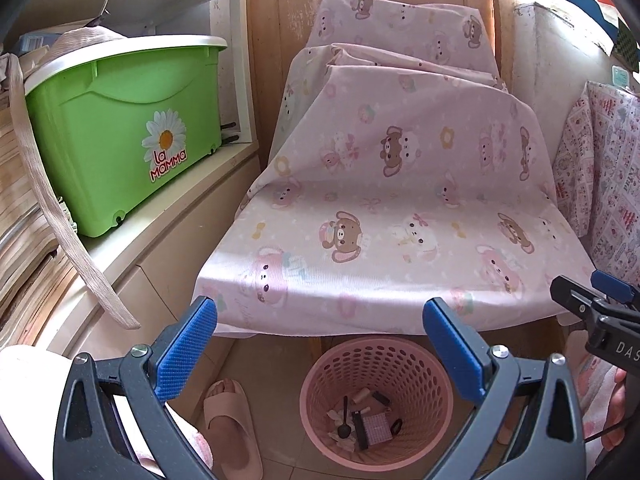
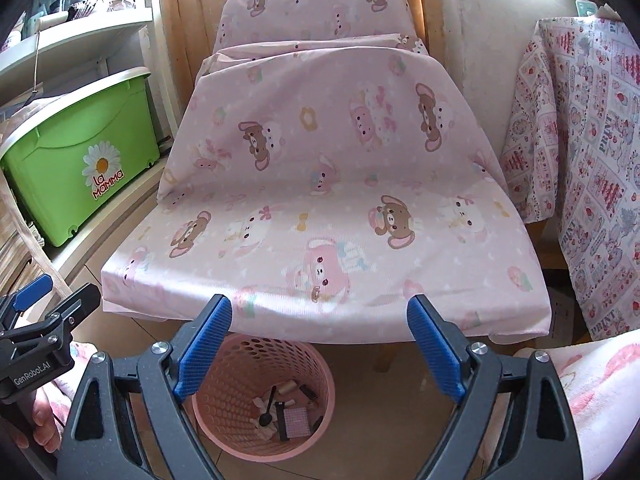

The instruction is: Collect trash

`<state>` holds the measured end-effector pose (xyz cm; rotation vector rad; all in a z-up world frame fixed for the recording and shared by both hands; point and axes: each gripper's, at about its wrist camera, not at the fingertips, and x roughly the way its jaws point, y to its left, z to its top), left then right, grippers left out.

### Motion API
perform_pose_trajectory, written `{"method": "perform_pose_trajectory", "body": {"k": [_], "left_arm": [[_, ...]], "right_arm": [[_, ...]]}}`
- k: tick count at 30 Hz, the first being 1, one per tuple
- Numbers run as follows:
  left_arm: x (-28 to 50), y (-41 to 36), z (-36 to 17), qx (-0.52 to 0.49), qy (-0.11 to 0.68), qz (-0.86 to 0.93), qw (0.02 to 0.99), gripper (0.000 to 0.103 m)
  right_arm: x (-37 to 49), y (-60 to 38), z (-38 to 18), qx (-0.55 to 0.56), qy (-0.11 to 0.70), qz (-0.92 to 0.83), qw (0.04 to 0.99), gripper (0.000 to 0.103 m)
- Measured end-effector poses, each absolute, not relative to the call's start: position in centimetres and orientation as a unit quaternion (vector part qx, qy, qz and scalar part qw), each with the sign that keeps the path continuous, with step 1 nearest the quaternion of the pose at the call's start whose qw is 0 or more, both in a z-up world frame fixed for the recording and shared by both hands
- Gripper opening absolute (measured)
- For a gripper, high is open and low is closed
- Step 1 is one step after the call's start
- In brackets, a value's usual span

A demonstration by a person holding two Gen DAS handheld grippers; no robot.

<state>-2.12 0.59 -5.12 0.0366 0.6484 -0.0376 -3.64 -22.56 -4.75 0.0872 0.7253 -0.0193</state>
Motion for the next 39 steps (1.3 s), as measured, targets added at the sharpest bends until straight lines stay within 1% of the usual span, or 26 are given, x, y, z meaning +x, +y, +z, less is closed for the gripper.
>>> {"method": "perform_pose_trajectory", "body": {"k": [8,21,39], "left_arm": [[-2.0,1.2,-5.3,-0.004,0.322,-0.021,0.947,0.102],[-2.5,0.2,-5.3,0.023,0.315,-0.024,0.948,0.102],[-2.4,-0.4,-5.6,0.029,0.321,-0.034,0.946,0.102]], "right_arm": [[-4.1,-22.3,-4.1,0.046,0.345,-0.007,0.937,0.091],[-4.1,-22.2,-4.6,0.047,0.351,-0.012,0.935,0.091],[-4.0,-22.2,-4.8,0.038,0.347,-0.025,0.937,0.091]]}}
